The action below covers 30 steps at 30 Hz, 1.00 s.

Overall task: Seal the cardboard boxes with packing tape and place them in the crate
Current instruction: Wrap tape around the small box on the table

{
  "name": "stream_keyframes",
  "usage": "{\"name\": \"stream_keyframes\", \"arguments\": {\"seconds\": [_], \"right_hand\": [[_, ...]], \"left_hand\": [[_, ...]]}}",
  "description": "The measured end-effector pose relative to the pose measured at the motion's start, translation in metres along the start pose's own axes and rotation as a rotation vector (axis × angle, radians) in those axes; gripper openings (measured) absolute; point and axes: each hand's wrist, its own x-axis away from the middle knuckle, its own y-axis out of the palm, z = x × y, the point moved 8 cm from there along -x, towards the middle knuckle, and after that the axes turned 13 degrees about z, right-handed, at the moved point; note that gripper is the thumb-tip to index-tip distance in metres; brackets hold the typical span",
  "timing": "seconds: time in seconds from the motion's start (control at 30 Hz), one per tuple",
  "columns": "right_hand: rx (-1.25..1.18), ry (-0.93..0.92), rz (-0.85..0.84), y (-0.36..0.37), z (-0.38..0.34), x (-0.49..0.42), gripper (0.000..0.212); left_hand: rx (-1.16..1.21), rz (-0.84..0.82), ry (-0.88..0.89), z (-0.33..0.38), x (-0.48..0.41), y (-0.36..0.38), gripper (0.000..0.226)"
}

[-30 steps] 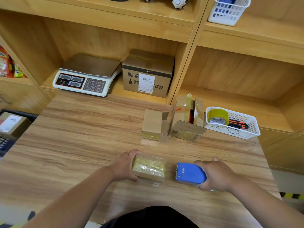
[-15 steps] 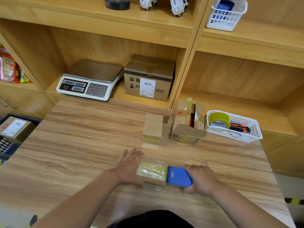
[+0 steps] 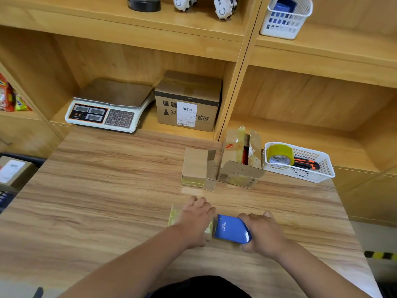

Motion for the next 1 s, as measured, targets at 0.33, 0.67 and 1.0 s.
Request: {"name": "stream_keyframes", "arguments": {"seconds": [0.33,0.67,1.0], "right_hand": [[-0.151,0.017,0.152,-0.073,-0.008,-0.011,0.06],[-0.14,-0.032,0.041,-0.067,-0.044,-0.031,0.053],[-0.15,-0.036,0.031,-0.069,-0.051,-0.037,0.046]], "left_hand": [[0.685,0.09,-0.387,-0.076,0.03,-0.025,0.102],[0.675,-0.035,-0.488,-0.091,0.058,-0.005,0.101],[0.374,0.009,-0.266,-0.066,0.025,0.004,0.109]]}}
